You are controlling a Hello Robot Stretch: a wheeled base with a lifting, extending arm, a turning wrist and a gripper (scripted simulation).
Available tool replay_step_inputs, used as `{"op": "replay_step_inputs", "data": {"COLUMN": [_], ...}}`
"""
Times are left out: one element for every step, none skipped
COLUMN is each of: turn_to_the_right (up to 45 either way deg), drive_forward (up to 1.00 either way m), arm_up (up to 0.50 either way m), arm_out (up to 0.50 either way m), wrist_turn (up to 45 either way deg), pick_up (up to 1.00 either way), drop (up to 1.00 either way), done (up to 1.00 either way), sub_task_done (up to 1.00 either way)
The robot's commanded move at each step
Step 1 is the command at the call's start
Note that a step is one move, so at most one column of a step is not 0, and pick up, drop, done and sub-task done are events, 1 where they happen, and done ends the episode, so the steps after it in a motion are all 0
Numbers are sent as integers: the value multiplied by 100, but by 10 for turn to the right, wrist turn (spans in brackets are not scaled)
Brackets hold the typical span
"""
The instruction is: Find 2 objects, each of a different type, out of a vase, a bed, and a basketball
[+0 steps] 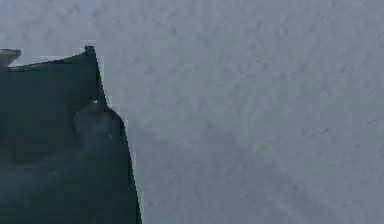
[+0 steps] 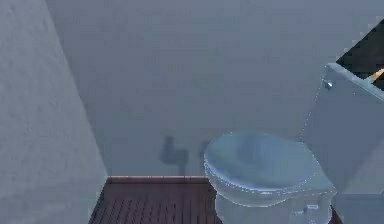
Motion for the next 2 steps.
{"op": "replay_step_inputs", "data": {"turn_to_the_right": [450,450], "drive_forward": [0,0], "arm_up": [0,0], "arm_out": [0,0], "wrist_turn": [0,0], "pick_up": [0,0], "drop": [0,0], "done": [0,0], "sub_task_done": [0,0]}}
